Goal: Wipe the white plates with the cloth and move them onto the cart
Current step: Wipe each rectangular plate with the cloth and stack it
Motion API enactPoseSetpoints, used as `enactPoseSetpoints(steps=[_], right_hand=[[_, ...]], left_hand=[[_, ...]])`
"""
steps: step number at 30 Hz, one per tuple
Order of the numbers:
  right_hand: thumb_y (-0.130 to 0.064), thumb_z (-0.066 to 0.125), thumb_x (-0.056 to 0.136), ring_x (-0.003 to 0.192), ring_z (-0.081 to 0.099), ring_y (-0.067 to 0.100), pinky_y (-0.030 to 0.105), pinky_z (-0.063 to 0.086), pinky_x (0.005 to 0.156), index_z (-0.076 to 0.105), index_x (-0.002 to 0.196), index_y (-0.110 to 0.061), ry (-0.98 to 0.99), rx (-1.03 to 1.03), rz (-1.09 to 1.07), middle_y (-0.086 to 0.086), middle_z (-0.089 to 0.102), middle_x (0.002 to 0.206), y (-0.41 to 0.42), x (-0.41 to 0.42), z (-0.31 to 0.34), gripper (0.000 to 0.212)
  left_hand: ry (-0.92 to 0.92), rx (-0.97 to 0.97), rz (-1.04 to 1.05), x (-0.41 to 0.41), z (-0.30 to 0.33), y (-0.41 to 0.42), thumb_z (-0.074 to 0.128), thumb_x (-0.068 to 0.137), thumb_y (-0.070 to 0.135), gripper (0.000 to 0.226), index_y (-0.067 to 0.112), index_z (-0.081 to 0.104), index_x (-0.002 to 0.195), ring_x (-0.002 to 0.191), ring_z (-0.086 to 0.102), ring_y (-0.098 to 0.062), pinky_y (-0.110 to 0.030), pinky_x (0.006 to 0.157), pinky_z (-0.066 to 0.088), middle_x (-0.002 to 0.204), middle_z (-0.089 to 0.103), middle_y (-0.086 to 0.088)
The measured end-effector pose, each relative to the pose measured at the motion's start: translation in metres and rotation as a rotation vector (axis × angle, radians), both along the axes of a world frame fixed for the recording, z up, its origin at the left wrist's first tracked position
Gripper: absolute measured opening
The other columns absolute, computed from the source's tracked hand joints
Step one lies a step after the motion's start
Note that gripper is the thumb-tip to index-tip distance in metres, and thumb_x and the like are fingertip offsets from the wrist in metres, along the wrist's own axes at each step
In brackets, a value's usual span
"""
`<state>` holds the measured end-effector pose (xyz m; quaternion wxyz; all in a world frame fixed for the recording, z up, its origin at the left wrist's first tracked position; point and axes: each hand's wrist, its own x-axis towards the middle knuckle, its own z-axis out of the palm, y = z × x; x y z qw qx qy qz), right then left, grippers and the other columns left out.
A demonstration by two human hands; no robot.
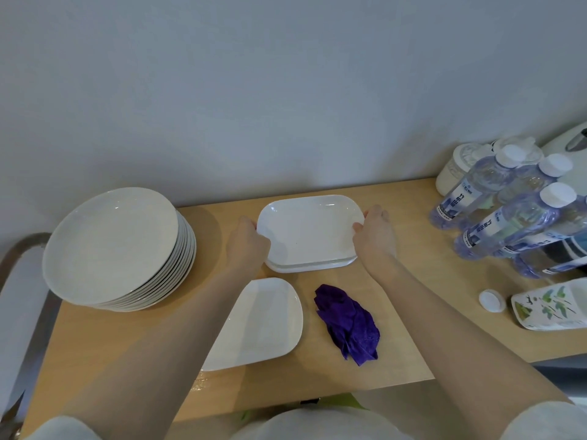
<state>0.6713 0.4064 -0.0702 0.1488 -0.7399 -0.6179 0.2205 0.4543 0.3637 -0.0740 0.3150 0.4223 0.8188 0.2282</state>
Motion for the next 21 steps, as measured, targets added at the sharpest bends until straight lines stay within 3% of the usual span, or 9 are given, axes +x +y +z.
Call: enactPoseSetpoints(steps=[5, 9, 14, 18, 21], right_hand=[[-0.01, 0.048, 0.096, 0.103, 0.054, 0.033, 0.04, 0.046, 0.079, 0.044, 0.119, -0.001, 0.087, 0.054, 0.046, 0.016, 0.047, 0.124, -0.01, -0.008, 0.029, 0.026], [-0.014, 0.047, 0.096, 0.097, 0.056, 0.031, 0.033, 0.041, 0.067, 0.044, 0.119, -0.004, 0.054, 0.053, 0.113, 0.013, 0.048, 0.122, -0.037, -0.02, 0.042, 0.024], [-0.012, 0.044, 0.096, 0.093, 0.054, 0.026, 0.029, 0.036, 0.063, 0.043, 0.116, -0.007, -0.019, -0.021, 0.214, 0.009, 0.048, 0.117, -0.081, -0.042, 0.038, 0.021], [-0.011, 0.043, 0.095, 0.102, 0.051, 0.029, 0.031, 0.037, 0.074, 0.043, 0.12, -0.004, 0.093, -0.102, 0.212, 0.014, 0.047, 0.119, -0.11, -0.057, 0.032, 0.026], [-0.016, 0.043, 0.096, 0.1, 0.053, 0.032, 0.038, 0.045, 0.08, 0.045, 0.118, -0.004, 0.13, -0.124, 0.228, 0.015, 0.051, 0.115, -0.129, -0.065, 0.028, 0.025]], left_hand=[[-0.08, 0.09, 0.033, -0.012, 0.02, -0.013, 0.048, 0.085, 0.003, 0.018, 0.015, 0.043, 0.097, 0.075, 0.053, -0.023, -0.031, 0.057, 0.044, 0.08, 0.051, -0.002], [-0.058, 0.107, 0.042, -0.032, 0.029, -0.047, 0.049, 0.089, 0.011, 0.013, 0.015, 0.045, 0.1, 0.079, 0.059, -0.029, -0.041, 0.07, 0.052, 0.083, 0.055, -0.003], [0.005, 0.117, 0.021, -0.055, 0.031, -0.103, 0.051, 0.088, 0.009, 0.012, 0.016, 0.046, 0.097, 0.069, 0.057, -0.025, -0.036, 0.06, 0.046, 0.078, 0.054, -0.003], [0.004, 0.07, 0.065, -0.066, 0.023, -0.14, 0.051, 0.088, 0.005, 0.014, 0.015, 0.045, 0.097, 0.072, 0.055, -0.027, -0.041, 0.064, 0.047, 0.078, 0.054, -0.005], [0.008, 0.018, 0.073, -0.073, 0.018, -0.163, 0.051, 0.088, 0.009, 0.016, 0.019, 0.046, 0.1, 0.071, 0.058, -0.027, -0.035, 0.057, 0.042, 0.08, 0.056, -0.005]])
